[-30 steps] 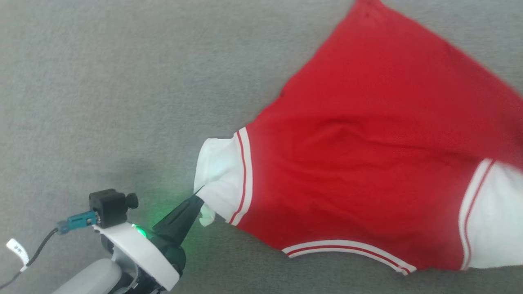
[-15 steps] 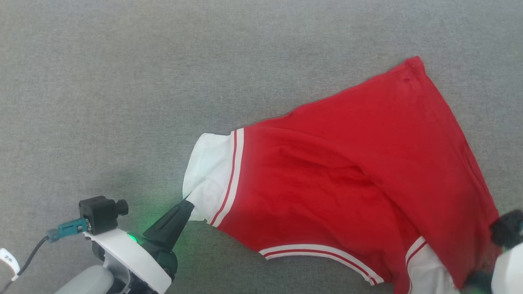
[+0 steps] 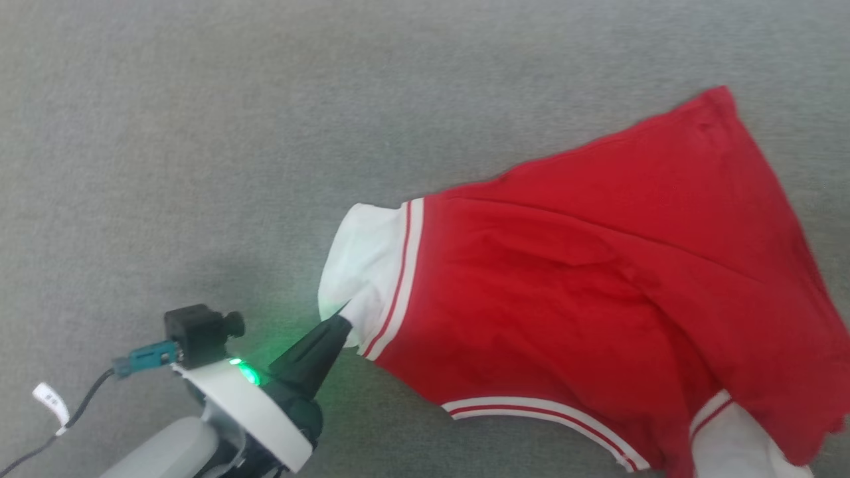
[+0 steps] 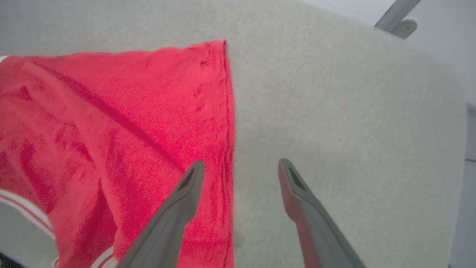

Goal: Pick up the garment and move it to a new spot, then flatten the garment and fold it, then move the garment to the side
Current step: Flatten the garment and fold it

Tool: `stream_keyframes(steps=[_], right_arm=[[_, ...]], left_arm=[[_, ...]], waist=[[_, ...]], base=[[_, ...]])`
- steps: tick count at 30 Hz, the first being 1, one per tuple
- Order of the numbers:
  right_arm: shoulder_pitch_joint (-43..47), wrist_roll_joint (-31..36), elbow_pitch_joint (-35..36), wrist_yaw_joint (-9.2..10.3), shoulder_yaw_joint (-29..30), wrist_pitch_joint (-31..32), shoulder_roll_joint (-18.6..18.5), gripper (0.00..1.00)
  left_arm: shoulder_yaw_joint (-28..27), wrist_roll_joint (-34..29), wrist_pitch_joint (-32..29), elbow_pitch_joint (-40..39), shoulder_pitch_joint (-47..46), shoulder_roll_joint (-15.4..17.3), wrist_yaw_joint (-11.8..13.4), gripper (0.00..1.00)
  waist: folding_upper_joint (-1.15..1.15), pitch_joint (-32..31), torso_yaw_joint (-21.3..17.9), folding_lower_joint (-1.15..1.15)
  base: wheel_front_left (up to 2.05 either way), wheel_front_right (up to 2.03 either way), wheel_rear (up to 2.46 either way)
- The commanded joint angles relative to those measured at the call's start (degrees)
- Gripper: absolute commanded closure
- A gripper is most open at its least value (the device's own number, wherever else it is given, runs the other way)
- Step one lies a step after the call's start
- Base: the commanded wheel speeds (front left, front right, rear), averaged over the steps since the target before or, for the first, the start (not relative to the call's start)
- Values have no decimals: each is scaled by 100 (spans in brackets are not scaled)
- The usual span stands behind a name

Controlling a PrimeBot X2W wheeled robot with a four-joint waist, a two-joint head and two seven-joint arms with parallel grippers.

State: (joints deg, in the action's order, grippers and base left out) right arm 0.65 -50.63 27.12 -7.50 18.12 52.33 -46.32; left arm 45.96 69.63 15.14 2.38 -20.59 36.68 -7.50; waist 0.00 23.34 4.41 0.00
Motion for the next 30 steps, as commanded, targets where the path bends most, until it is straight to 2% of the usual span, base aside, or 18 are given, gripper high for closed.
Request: stream_keyframes(steps=[1, 5, 12, 15, 19, 20, 21, 22, 23, 26, 30], right_arm=[[-322, 135, -111, 1, -58, -85, -85, 0], [-1382, 448, -718, 0, -660, -253, -310, 0], [-3162, 983, -2262, 0, -1975, -77, -294, 0], [-3655, 1041, -2915, 1, -2487, 8, -167, 0], [-3910, 935, -3434, 0, -3069, 318, -111, 0], [-3944, 915, -3504, 0, -3172, 346, -122, 3], [-3973, 892, -3573, 0, -3249, 377, -142, 58], [-3973, 892, -3573, 0, -3249, 377, -142, 58], [-3993, 882, -3641, 0, -3292, 359, -150, 100], [-4154, 789, -3751, 1, -3201, 7, -77, 100], [-4515, 544, -3850, 0, -2920, -900, 239, 100]], left_arm=[[41, -80, -2, 8, -130, -54, 7, 100], [231, -81, -3, 47, -415, -206, 7, 100], [594, -48, -2, 114, -935, -454, 7, 100], [680, 13, -3, 179, -1017, -515, 7, 100], [677, 49, -3, 216, -978, -556, 7, 100], [674, 52, -3, 225, -962, -566, 7, 100], [672, 59, -3, 236, -955, -576, 7, 100], [672, 59, -3, 236, -955, -576, 7, 100], [674, 72, -3, 249, -959, -580, 7, 100], [599, 228, -3, 165, -1044, -602, 7, 100], [495, 779, -2, -82, -1398, -393, 7, 100]], waist=[[0, 141, 166, 0], [0, 382, 435, 0], [0, 762, 860, 0], [0, 816, 968, 0], [0, 806, 998, 0], [0, 796, 1000, 0], [0, 783, 1000, 0], [0, 783, 1000, 0], [0, 763, 997, 0], [0, 694, 955, 0], [0, 546, 810, 0]], base=[[0, 0, 0], [0, 0, 0], [0, 0, 0], [0, 0, 0], [0, 0, 0], [0, 0, 0], [0, 0, 0], [0, 0, 0], [0, 0, 0], [0, 0, 0], [0, 0, 0]])
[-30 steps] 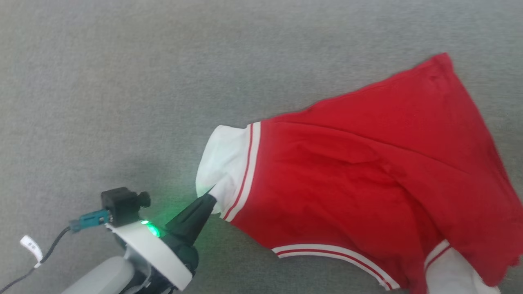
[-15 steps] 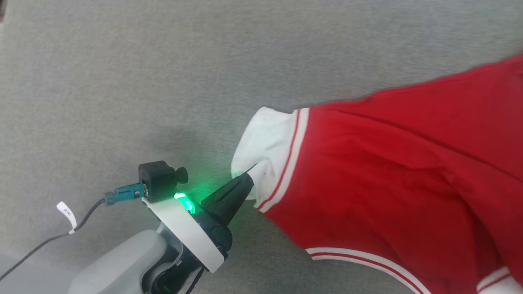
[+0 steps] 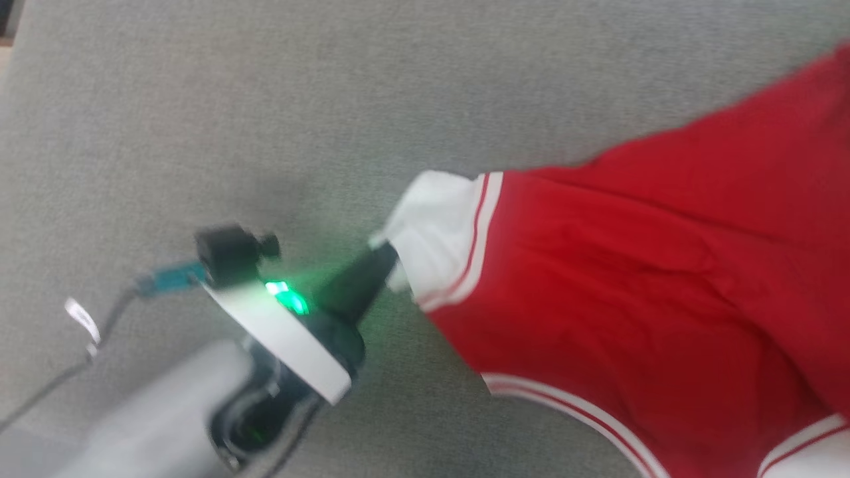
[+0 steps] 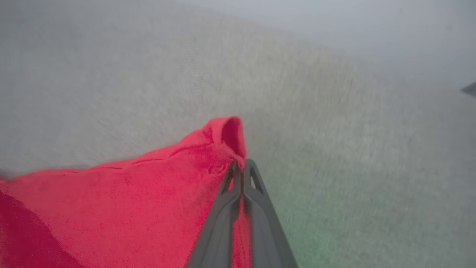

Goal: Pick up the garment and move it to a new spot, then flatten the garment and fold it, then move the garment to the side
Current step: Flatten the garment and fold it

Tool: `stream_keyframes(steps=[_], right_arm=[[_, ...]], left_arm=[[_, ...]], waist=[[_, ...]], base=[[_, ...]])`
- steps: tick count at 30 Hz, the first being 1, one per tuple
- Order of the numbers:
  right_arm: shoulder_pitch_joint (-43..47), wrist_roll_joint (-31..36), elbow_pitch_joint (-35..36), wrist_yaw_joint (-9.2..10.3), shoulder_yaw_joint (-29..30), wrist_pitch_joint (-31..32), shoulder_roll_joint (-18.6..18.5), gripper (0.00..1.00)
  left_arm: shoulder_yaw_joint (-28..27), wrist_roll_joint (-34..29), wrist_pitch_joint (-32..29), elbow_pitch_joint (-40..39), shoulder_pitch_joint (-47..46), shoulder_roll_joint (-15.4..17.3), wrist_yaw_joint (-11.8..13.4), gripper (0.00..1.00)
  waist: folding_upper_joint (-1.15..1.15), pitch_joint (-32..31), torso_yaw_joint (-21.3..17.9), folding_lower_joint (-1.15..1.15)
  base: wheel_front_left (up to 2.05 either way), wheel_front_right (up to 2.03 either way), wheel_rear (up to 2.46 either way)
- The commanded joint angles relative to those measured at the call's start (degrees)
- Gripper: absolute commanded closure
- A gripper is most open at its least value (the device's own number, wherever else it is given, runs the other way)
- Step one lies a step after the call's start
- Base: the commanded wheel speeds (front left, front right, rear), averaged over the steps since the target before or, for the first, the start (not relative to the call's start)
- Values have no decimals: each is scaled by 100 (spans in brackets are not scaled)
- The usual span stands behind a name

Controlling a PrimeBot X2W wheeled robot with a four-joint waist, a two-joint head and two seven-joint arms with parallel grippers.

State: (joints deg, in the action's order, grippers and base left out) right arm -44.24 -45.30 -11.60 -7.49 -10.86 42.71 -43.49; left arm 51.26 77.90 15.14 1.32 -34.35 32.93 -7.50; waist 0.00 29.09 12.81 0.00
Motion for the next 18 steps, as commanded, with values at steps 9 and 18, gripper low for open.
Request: stream_keyframes(steps=[9, 18], right_arm=[[-1218, 435, -680, -1, 552, -1463, 310, 100], [-3412, 1348, -1984, 7, 1374, -2688, 1116, 100]], left_arm=[[-477, 891, -274, 563, -2023, 280, 7, 100], [-1307, 863, -444, 2737, -4698, 197, 13, 100]], waist=[[0, 14, -329, 0], [0, 378, -902, 0]], base=[[0, 0, 0], [0, 0, 0]])
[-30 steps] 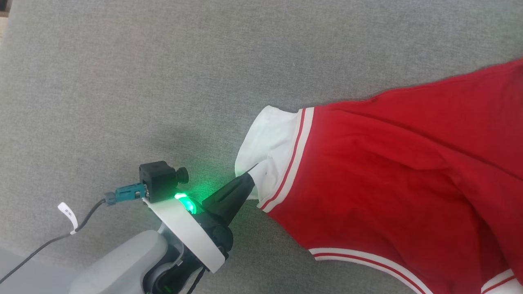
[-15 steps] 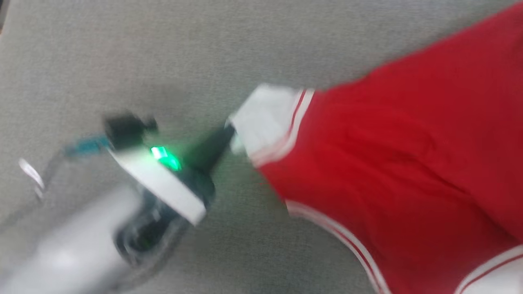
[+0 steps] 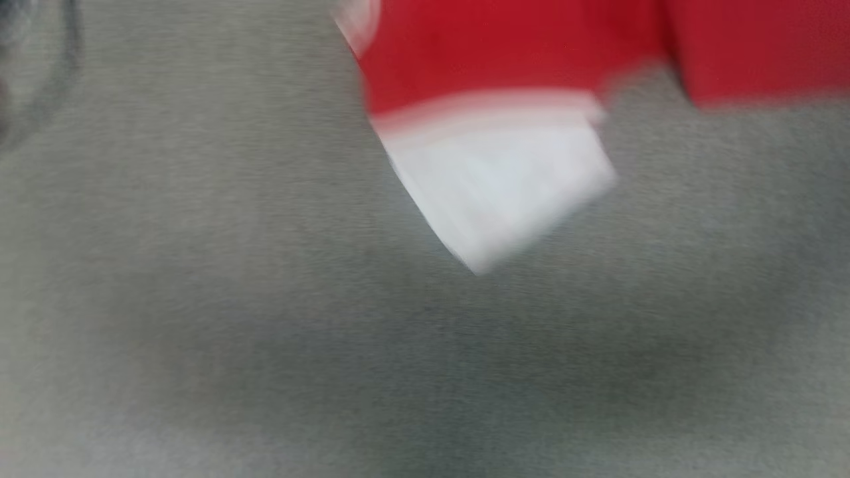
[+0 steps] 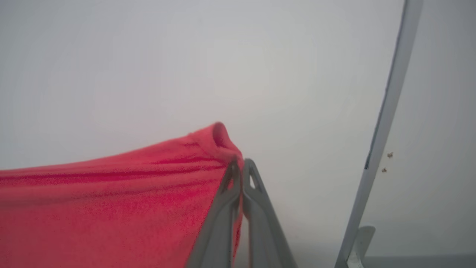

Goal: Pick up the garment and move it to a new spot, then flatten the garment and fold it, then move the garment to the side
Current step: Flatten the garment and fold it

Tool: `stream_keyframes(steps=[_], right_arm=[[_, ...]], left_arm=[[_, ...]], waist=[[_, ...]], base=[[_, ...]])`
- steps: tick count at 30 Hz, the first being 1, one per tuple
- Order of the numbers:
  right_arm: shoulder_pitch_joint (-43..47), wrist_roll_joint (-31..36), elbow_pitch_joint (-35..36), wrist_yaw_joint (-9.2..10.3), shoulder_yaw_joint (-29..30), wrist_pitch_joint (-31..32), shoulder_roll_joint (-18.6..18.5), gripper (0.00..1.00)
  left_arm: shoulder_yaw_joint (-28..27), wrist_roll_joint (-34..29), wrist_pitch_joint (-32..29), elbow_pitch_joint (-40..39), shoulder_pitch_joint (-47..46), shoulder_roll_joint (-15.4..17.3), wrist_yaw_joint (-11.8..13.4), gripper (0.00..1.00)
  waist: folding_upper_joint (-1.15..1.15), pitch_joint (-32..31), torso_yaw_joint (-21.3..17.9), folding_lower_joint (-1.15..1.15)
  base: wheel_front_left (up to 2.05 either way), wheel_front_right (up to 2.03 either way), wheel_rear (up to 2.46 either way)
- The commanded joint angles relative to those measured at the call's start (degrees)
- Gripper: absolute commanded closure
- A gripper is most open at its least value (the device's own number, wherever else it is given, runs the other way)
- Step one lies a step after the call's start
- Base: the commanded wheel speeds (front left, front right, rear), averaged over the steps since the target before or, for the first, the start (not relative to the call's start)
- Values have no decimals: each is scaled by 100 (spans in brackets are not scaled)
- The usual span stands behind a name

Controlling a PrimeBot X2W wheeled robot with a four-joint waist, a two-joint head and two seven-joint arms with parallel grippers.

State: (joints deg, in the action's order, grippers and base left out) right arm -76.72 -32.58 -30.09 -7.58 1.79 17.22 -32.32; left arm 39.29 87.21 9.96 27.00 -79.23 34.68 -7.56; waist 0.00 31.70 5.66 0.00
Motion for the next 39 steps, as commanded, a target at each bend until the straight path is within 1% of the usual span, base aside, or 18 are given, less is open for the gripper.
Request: stream_keyframes(steps=[1, 3, 5, 7, 8, 12, 16, 17, 18, 20, 21, 26, 27, 28, 29, 31, 33, 39], right_arm=[[-391, 166, -293, 17, 207, -283, 92, 100], [-766, 310, -544, 21, 359, -533, 206, 100], [-989, 452, -803, 23, 482, -690, 262, 100], [-1092, 512, -1021, 36, 537, -768, 310, 100], [-1103, 528, -1104, 35, 532, -773, 296, 100], [-689, 333, -1239, 34, 269, -718, 238, 100], [107, -137, -1042, 25, 4, -614, 79, 100], [107, -137, -1042, 25, 4, -614, 79, 100], [388, -274, -972, 16, -71, -547, 48, 100], [988, -545, -781, 14, -194, -437, -60, 100], [1296, -657, -661, 14, -263, -363, -107, 100], [2898, -1298, 70, 13, -224, -128, -232, 100], [3238, -1396, 247, 13, -212, -70, -255, 100], [3553, -1474, 427, 12, -201, 3, -272, 100], [3860, -1579, 599, 12, -153, 74, -275, 100], [4463, -1732, 948, 11, -37, 232, -279, 100], [5070, -1863, 1312, 10, 118, 405, -250, 100], [6767, -2128, 2405, 9, 750, 953, 19, 100]], left_arm=[[-204, -57, 129, 360, -483, 12, 20, 100], [-413, -5, 242, 615, -943, -34, 20, 100], [-514, 32, 286, 717, -1207, -71, 21, 100], [-554, 147, 195, 633, -1256, -118, 21, 100], [-536, 161, 148, 539, -1204, -79, 21, 100], [-517, 462, 0, -26, -490, -30, 20, 100], [-501, 741, -154, -900, 624, 79, 18, 100], [-501, 741, -154, -900, 624, 79, 18, 100], [-481, 734, -163, -1113, 954, 132, 18, 100], [-537, 860, -95, -1497, 1657, 118, 18, 100], [-511, 776, -93, -1679, 1971, 189, 16, 100], [-376, 710, -76, -2334, 3497, 239, 13, 100], [-266, 532, -115, -2404, 3751, 330, 13, 100], [-191, 510, -87, -2504, 3998, 347, 13, 100], [-167, 553, -48, -2646, 4240, 311, 13, 100], [-88, 415, -8, -2831, 4682, 457, 13, 100], [-25, 386, 98, -3078, 5125, 517, 13, 100], [-155, 258, 403, -3891, 6389, 904, 13, 100]], waist=[[0, 120, -248, 0], [0, 118, -322, 0], [0, 102, -359, 0], [0, 67, -373, 0], [0, 60, -373, 0], [0, 11, -312, 0], [0, -46, -249, 0], [0, -46, -249, 0], [0, -69, -234, 0], [0, -127, -199, 0], [0, -153, -200, 0], [0, -389, -144, 0], [0, -450, -136, 0], [0, -520, -133, 0], [0, -589, -131, 0], [0, -738, -121, 0], [0, -877, -130, 0], [0, -1078, -271, 0]], base=[[0, 0, 0], [0, 0, 0], [0, 0, 0], [0, 0, 0], [0, 0, 0], [0, 0, 0], [0, 0, 0], [0, 0, 0], [0, 0, 0], [0, 0, 0], [0, 0, 0], [0, 0, 0], [0, 0, 0], [0, 0, 0], [0, 0, 0], [0, 0, 0], [0, 0, 0], [0, 0, 0]])
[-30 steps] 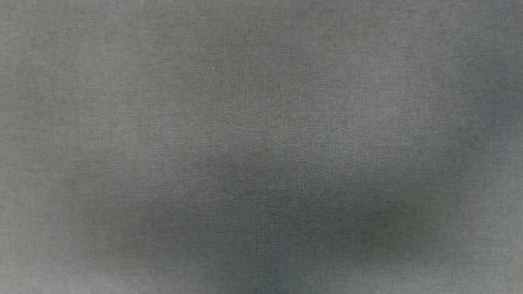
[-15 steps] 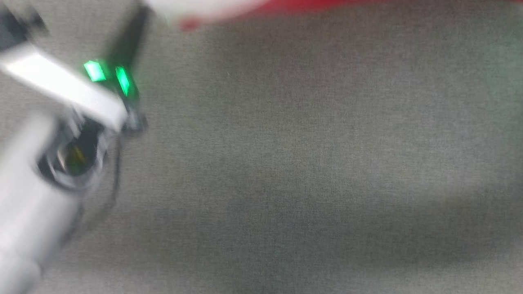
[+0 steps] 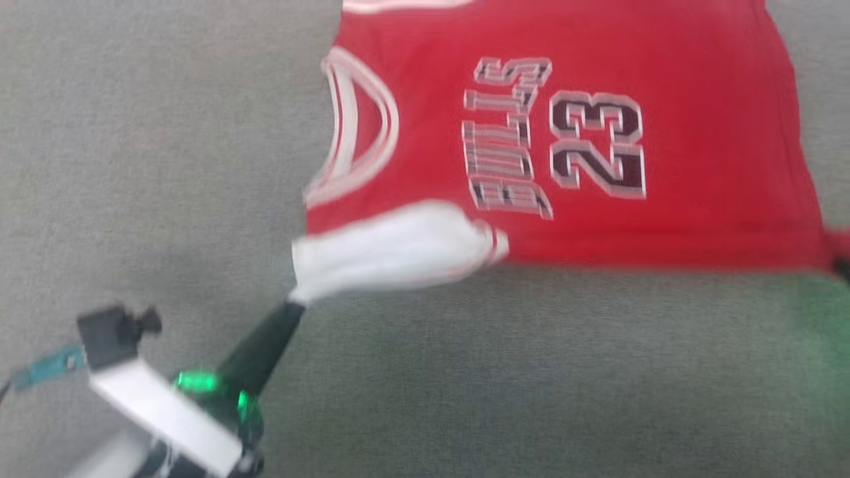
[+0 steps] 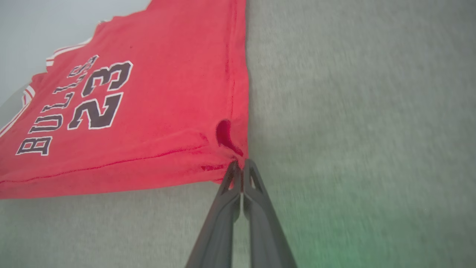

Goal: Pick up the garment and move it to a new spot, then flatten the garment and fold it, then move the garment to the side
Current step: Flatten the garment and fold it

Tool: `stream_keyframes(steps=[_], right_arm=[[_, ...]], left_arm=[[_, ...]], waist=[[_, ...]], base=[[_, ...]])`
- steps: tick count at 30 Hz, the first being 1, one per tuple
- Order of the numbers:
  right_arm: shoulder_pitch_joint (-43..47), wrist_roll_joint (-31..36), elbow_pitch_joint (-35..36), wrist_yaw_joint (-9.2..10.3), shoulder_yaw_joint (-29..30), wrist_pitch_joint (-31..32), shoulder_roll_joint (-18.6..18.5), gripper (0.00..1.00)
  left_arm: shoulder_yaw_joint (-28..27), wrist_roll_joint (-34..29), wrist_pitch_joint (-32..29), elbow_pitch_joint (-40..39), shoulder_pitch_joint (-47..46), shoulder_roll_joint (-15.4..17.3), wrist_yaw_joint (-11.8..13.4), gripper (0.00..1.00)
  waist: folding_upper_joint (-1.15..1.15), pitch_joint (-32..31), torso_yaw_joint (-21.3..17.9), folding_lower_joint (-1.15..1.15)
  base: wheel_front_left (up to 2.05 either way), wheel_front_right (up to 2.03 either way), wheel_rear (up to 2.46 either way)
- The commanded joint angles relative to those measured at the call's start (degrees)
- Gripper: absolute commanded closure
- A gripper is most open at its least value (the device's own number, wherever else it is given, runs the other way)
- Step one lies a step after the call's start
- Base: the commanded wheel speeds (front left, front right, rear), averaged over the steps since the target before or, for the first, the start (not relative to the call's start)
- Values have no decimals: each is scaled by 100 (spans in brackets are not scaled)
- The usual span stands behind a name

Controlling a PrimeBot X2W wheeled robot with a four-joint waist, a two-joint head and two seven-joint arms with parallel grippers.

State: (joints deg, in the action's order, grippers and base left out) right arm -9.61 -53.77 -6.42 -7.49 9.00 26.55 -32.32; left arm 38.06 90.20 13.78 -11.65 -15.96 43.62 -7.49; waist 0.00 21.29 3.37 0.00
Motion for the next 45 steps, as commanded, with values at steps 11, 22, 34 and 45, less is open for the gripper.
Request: stream_keyframes(steps=[11, 22, 34, 45], right_arm=[[1416, 159, 1579, 0, 1186, 515, 934, 100], [-210, 611, 1117, -1, 1223, 698, 1080, 100], [-1315, 1089, 12, 0, 622, 77, 1022, 100], [-1348, 1319, -415, 0, -121, -601, 695, 4]], left_arm=[[-818, -409, 143, -967, 1313, 299, 5, 100], [-739, -174, -456, -203, -859, -212, 5, 100], [-402, -390, -648, 1796, -2186, -718, 5, 100], [682, -1373, -321, 2970, -2737, -492, 12, 0]], waist=[[0, -71, -187, 0], [0, 190, -270, 0], [0, 854, -423, 0], [0, 809, -437, 0]], base=[[0, 0, 0], [0, 0, 0], [0, 0, 0], [0, 0, 0]])
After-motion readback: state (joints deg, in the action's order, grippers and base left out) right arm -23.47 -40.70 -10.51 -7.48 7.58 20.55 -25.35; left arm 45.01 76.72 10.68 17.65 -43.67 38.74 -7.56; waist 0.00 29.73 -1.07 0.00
